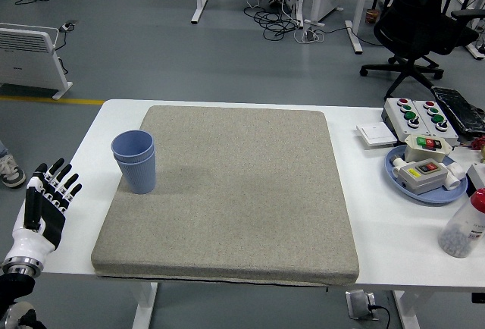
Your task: Push cup pick cup insert cup
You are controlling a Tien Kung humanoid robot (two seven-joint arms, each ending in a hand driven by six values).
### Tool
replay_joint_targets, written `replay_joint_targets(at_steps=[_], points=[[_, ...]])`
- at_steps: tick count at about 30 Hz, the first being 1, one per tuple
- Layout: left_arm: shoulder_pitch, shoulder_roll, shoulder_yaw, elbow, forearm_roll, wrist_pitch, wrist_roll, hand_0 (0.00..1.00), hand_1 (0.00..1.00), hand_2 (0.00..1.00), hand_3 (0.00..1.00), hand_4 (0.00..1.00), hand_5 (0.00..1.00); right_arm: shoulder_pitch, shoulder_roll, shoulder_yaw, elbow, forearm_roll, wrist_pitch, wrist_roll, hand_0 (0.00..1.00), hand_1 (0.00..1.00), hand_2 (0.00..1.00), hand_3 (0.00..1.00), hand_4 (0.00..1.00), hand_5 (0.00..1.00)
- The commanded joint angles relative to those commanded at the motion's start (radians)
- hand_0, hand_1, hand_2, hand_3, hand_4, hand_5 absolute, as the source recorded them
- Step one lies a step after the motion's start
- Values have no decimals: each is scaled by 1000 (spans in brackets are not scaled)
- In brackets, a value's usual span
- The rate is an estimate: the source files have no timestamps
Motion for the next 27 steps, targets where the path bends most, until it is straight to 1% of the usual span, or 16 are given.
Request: replay_joint_targets(at_steps=[3,11,16,21,27], points=[[-7,3,12,10,-12,-10,-6,893,914,933,896,590,998,3,-3,4,1,-12,0,-3,698,600,622,578,121,472],[4,1,28,25,-12,-11,-2,890,912,935,892,589,998,-7,-2,8,1,-19,-3,-3,698,600,622,579,120,474],[-6,1,32,44,-14,-10,1,890,910,929,894,583,998,-8,-1,4,0,-9,-5,0,698,601,622,578,120,474],[-12,-2,37,44,-14,-14,0,890,910,929,894,583,998,-9,2,7,0,-12,-5,-3,698,601,622,578,120,474],[-17,-1,36,44,-15,-7,2,891,908,931,896,582,998,-9,2,8,0,-12,-4,-4,698,601,623,579,120,474]])
